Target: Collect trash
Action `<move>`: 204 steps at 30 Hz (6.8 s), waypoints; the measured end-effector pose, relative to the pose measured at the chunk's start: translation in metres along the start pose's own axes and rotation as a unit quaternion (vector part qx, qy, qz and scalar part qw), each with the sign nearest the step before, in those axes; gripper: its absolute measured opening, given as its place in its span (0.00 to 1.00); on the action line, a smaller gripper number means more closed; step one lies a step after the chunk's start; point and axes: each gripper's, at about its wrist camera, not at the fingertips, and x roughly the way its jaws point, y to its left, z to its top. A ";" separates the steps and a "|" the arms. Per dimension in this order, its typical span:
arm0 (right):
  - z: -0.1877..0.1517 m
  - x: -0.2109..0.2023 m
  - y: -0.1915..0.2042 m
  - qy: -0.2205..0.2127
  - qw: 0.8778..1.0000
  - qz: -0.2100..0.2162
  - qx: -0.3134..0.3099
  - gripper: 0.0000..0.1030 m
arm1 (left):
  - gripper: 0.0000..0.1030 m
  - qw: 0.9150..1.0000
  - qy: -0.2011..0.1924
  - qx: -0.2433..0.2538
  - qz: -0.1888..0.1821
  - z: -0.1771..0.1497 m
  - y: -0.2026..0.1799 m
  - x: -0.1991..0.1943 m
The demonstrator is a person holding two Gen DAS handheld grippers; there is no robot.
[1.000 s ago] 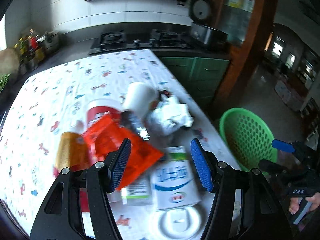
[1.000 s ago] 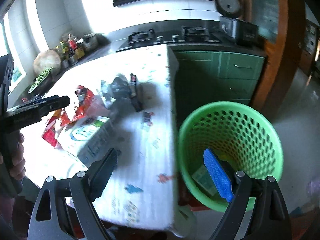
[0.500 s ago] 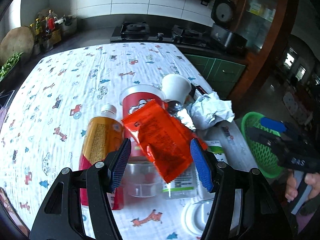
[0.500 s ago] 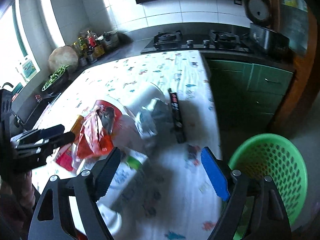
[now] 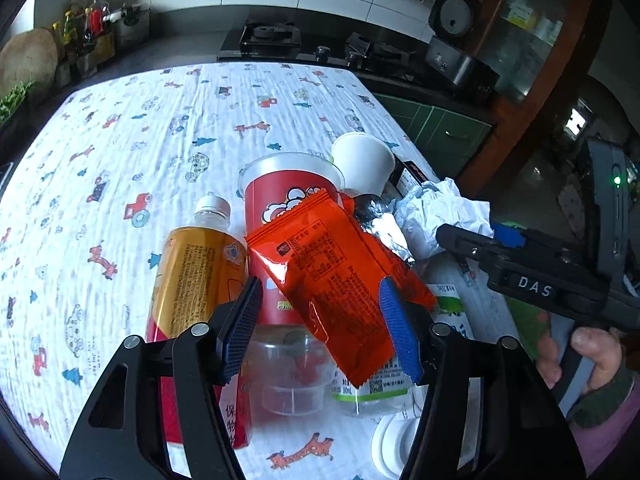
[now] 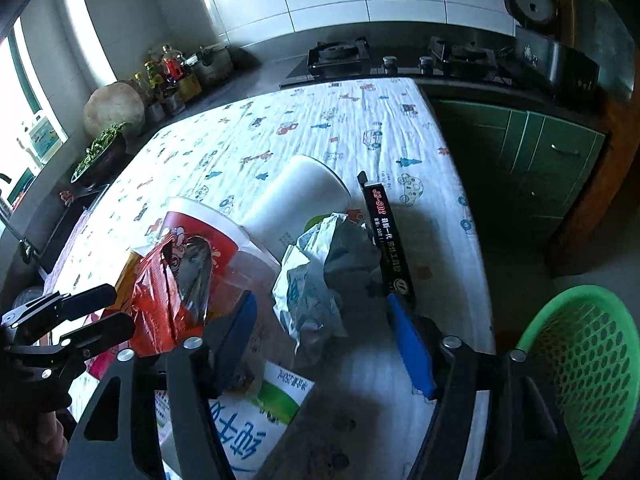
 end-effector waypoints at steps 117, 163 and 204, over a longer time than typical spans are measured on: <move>-0.057 -0.101 -0.030 -0.069 0.997 -0.026 0.007 0.03 | 0.06 0.994 -0.035 -0.067 -0.075 -0.005 -0.030 -0.029; -0.153 -0.215 -0.188 -0.107 0.962 -0.187 0.167 0.53 | 0.11 0.973 0.092 0.137 -0.161 -0.015 -0.277 0.072; -0.058 -0.125 -0.094 -0.081 0.992 -0.072 0.060 0.66 | 0.54 0.999 -0.001 -0.007 0.048 0.009 -0.027 -0.022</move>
